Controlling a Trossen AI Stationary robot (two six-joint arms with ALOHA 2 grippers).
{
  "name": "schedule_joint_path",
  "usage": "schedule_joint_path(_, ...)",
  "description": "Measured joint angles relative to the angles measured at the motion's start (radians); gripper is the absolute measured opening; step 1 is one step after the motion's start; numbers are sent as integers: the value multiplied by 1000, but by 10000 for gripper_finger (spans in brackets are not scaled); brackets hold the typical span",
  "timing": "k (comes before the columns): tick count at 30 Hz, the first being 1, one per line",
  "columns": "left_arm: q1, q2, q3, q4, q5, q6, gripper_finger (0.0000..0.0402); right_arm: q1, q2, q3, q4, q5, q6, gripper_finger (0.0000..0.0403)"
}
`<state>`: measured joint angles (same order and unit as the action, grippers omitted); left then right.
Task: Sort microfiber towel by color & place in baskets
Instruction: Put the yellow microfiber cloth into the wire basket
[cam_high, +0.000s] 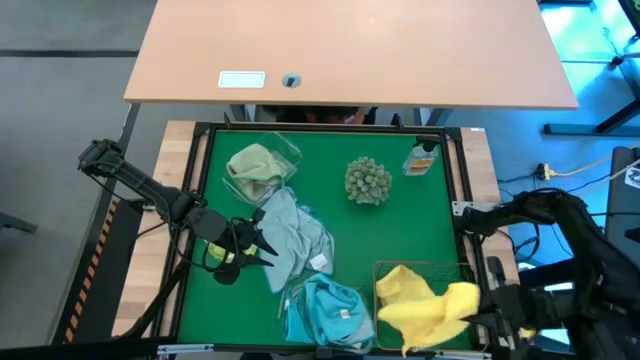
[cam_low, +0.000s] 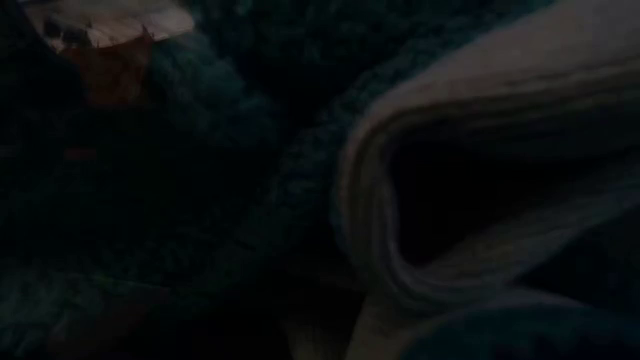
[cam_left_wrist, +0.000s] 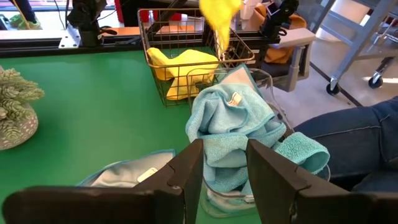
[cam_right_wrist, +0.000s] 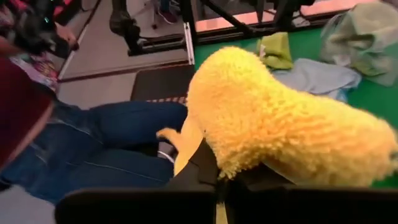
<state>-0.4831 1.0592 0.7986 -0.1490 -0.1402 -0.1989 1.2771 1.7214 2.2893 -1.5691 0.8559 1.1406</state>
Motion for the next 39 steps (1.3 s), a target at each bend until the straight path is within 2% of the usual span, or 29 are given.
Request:
schedule_joint_path(4, 0, 0, 0, 0, 0, 0, 115, -1, 0, -101, -2, 15, 14, 1)
schedule_joint_path(10, 0, 0, 0, 0, 0, 0, 115, -30, 2, -338, -2, -32, 168, 1)
schedule_joint_path(17, 0, 0, 0, 0, 0, 0, 115, -127, 2, -675, 16, -270, 399, 11)
schedule_joint_path(23, 0, 0, 0, 0, 0, -1, 115, -226, 2, -886, 199, -477, 426, 13)
schedule_joint_path(27, 0, 0, 0, -2, 0, -1, 115, -284, 2, -980, 374, -582, 414, 13)
schedule_joint_path(31, 0, 0, 0, -29, 0, -4, 115, -329, 2, -1028, 507, -670, 302, 14)
schedule_joint_path(35, 0, 0, -1, -54, 0, -7, 115, -367, 2, -1034, 555, -724, 223, 14)
schedule_joint_path(39, 0, 0, -1, -54, -1, -8, 115, -398, 2, -1034, 563, -750, 213, 14)
